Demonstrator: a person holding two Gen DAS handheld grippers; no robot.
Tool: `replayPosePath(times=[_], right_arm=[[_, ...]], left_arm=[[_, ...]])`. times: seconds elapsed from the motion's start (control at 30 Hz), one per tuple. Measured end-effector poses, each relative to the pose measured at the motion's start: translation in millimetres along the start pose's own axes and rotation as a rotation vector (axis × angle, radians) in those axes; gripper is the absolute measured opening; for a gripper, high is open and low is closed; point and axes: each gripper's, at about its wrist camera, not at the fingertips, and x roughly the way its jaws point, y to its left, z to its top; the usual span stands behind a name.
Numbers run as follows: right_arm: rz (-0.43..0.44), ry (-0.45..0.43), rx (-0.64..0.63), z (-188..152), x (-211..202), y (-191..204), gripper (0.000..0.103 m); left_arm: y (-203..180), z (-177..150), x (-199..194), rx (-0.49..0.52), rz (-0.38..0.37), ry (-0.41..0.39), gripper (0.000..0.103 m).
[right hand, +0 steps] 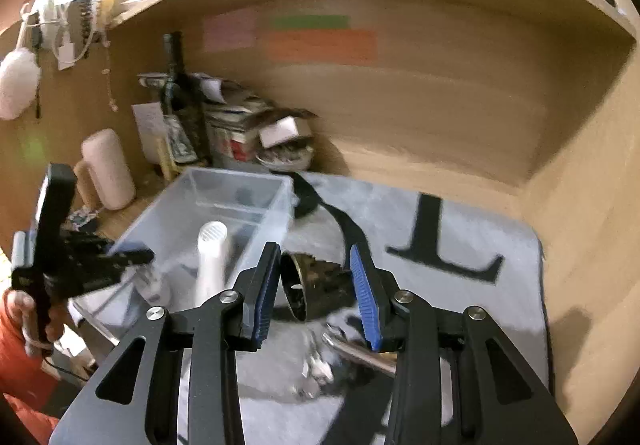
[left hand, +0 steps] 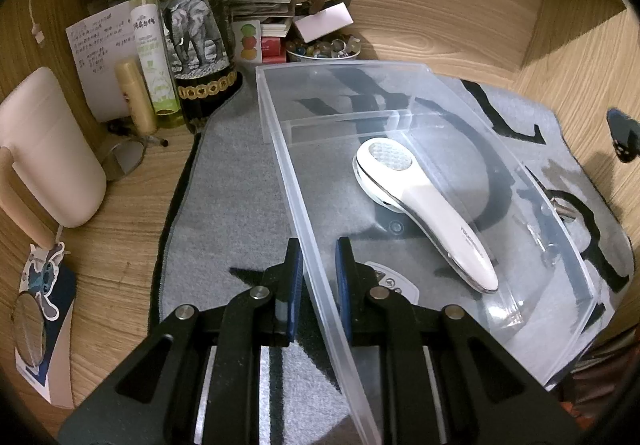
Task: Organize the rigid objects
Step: 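Carry the bronze spiky object into the clear box and release it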
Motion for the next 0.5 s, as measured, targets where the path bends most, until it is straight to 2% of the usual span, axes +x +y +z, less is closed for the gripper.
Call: replayPosePath(times=[0.5], right_arm=[[0.130,0.011,-0.131,23,33,56,0.033]], left_arm=[[3,1,1,-0.032,-0.015,-0.002,0.016]])
